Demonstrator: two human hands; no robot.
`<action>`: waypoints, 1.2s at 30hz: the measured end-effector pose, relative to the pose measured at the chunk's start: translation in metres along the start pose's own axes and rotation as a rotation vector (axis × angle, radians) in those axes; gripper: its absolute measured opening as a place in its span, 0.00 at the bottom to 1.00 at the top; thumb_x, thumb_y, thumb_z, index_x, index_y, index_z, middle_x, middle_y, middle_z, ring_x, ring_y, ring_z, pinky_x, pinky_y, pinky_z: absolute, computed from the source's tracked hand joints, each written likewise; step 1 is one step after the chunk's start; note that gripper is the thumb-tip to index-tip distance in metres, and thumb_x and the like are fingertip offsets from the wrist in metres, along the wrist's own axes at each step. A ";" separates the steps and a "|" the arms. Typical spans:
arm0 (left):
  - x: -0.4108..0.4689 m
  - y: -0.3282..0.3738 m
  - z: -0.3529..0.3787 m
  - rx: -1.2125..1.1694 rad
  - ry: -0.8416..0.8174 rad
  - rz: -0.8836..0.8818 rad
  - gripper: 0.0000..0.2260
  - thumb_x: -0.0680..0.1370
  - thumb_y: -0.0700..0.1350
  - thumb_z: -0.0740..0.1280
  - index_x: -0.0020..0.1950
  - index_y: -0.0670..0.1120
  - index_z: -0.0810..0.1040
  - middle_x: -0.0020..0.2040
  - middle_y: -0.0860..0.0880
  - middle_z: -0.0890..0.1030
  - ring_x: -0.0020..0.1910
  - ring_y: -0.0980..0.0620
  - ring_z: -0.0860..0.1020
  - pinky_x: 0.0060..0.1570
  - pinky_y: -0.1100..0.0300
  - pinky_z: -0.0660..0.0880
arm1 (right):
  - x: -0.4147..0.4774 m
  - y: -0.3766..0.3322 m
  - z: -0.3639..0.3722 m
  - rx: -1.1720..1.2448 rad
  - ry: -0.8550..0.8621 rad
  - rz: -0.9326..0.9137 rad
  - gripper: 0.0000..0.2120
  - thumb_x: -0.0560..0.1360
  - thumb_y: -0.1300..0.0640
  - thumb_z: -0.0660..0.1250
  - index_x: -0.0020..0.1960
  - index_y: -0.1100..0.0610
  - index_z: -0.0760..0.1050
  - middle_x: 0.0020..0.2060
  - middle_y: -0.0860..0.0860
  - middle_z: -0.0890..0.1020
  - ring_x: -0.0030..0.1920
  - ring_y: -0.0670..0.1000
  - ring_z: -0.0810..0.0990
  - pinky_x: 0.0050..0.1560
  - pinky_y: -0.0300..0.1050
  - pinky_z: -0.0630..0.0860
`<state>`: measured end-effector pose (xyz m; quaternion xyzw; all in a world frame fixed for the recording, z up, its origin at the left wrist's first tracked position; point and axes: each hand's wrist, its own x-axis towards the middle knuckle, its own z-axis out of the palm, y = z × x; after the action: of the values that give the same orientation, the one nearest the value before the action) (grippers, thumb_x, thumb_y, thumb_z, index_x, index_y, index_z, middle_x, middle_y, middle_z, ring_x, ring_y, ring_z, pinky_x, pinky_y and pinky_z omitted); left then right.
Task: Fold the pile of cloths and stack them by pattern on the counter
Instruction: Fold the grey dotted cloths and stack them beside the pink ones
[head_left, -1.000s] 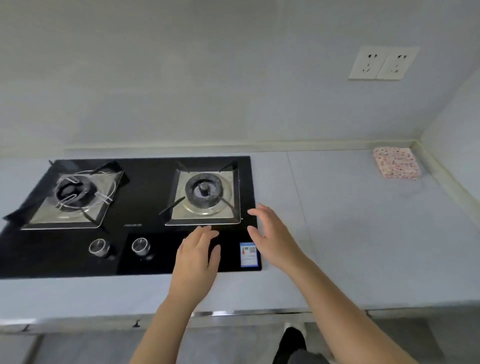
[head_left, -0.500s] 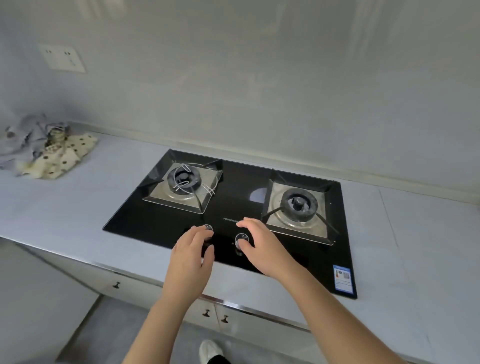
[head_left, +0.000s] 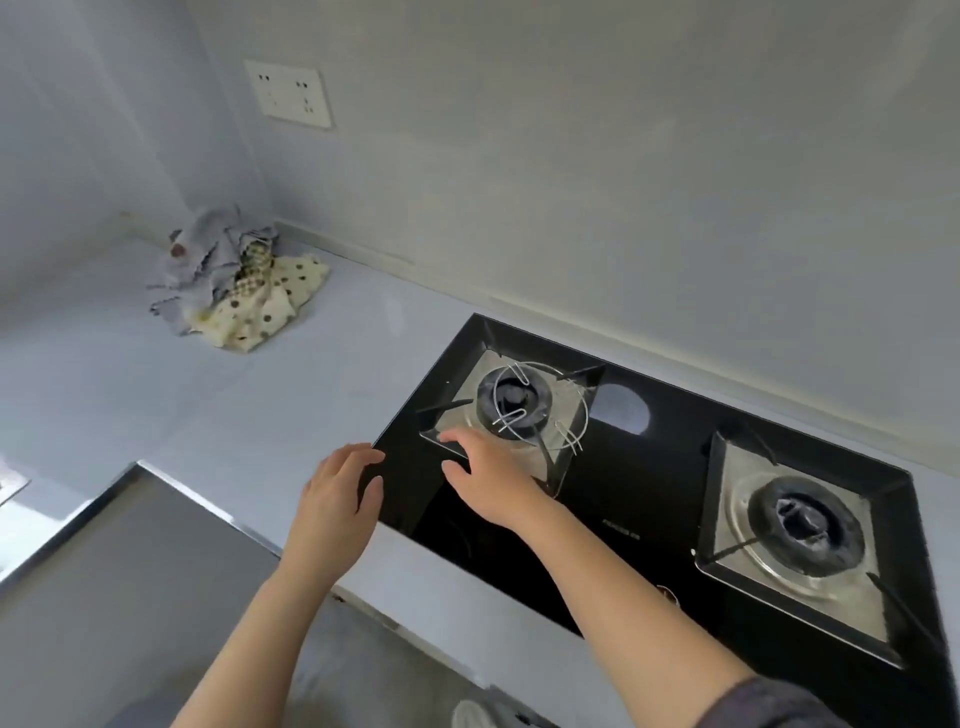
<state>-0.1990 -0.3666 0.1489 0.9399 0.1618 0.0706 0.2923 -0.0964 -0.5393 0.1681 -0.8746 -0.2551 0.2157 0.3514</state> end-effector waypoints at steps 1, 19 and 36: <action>0.005 -0.010 -0.005 -0.007 0.004 -0.027 0.13 0.81 0.42 0.60 0.64 0.48 0.74 0.66 0.50 0.73 0.66 0.47 0.70 0.67 0.48 0.67 | 0.013 -0.007 0.006 0.005 -0.020 -0.005 0.19 0.81 0.55 0.59 0.71 0.53 0.67 0.69 0.48 0.70 0.69 0.48 0.68 0.68 0.44 0.64; 0.292 -0.279 -0.114 0.175 -0.045 0.197 0.12 0.73 0.34 0.68 0.55 0.43 0.80 0.58 0.45 0.79 0.57 0.42 0.77 0.53 0.50 0.74 | 0.358 -0.151 0.161 -0.065 0.009 0.100 0.19 0.80 0.55 0.58 0.70 0.54 0.67 0.66 0.52 0.72 0.64 0.55 0.73 0.61 0.52 0.72; 0.452 -0.364 -0.113 0.069 0.640 0.162 0.17 0.75 0.45 0.68 0.62 0.44 0.72 0.67 0.43 0.69 0.64 0.41 0.67 0.60 0.49 0.61 | 0.490 -0.139 0.223 -0.506 0.340 0.126 0.10 0.81 0.54 0.54 0.59 0.55 0.69 0.53 0.51 0.74 0.42 0.55 0.77 0.36 0.45 0.67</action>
<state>0.1037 0.1319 0.0506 0.8890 0.1726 0.3799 0.1883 0.1197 -0.0472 0.0250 -0.9719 -0.1837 0.0173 0.1461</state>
